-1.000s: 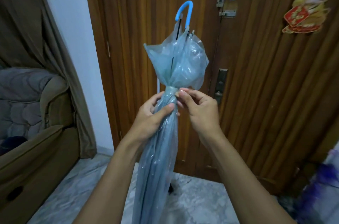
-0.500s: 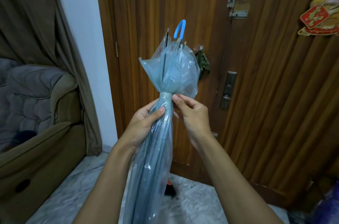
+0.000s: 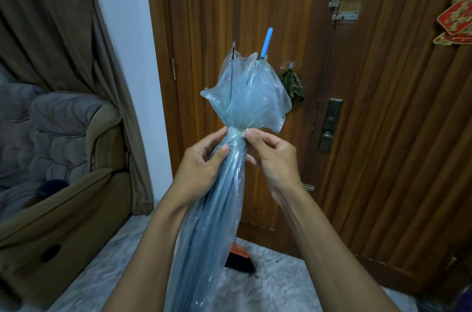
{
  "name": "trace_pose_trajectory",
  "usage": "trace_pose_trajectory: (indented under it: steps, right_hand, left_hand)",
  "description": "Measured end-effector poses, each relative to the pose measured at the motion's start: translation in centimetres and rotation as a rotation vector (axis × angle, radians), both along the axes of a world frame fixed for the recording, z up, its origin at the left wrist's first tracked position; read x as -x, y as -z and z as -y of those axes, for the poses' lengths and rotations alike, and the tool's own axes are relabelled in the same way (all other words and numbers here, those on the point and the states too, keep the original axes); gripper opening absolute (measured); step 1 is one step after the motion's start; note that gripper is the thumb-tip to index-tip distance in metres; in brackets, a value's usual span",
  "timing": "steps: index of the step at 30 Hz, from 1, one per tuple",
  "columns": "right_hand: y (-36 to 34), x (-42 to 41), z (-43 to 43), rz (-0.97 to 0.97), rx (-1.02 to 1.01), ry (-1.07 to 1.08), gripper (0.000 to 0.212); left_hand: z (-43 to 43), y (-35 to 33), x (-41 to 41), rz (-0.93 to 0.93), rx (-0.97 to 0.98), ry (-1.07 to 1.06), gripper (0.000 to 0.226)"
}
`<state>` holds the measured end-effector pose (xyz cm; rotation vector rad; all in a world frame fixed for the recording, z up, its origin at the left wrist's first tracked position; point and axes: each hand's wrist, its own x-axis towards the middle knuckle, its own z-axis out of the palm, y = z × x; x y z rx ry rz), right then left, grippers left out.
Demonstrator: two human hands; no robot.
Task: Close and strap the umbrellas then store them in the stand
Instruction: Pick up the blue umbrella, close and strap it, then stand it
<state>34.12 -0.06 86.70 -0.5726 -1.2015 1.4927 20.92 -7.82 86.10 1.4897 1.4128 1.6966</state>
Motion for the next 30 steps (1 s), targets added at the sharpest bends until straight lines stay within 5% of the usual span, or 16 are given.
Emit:
trace_pose_trajectory:
  steps: [23,30]
  right_hand:
    - [0.6,0.0,0.5,0.074,0.120,-0.198,0.042]
    - [1.1,0.1,1.2,0.079,0.073,-0.211,0.036]
  left_hand:
    - [0.7,0.8,0.3,-0.066,-0.009,0.026,0.046]
    - [0.9,1.3,0.5,-0.066,-0.015,0.032,0.046]
